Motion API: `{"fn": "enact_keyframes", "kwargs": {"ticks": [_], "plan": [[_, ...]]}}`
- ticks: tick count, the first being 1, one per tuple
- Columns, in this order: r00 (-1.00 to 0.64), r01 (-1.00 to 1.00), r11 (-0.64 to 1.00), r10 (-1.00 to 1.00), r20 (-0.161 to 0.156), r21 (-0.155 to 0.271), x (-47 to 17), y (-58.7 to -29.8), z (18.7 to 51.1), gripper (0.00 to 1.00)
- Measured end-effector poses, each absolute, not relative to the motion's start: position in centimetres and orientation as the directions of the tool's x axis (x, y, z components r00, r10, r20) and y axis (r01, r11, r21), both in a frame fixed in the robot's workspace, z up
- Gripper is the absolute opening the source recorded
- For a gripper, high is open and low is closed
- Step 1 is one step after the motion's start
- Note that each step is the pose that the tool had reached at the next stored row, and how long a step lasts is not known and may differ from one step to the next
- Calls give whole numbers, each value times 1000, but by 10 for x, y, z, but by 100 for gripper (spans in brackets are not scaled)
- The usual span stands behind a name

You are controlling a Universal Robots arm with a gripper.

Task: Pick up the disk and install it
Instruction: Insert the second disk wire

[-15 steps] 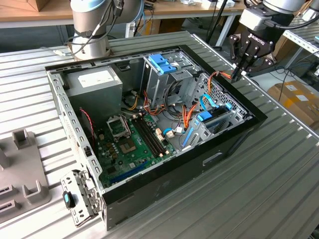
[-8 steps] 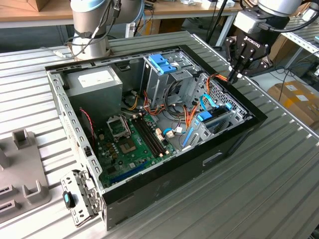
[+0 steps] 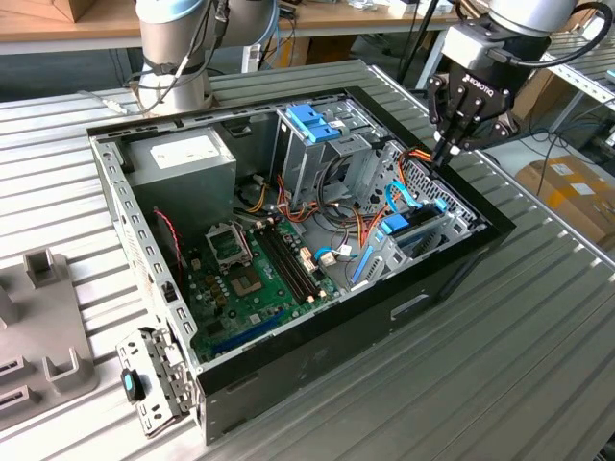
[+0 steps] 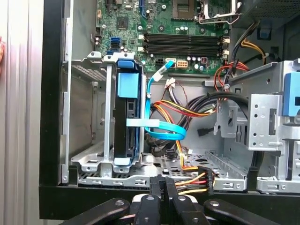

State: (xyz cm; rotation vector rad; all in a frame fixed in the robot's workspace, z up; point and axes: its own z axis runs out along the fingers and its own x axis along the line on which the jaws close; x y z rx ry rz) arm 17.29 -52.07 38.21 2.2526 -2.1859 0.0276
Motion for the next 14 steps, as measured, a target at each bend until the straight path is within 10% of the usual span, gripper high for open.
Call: {"fn": "enact_keyframes", "kwargs": {"ticks": [14], "plan": [[6, -1000, -6, -1000, 16, -10, 162, -526, 377, 16]]}}
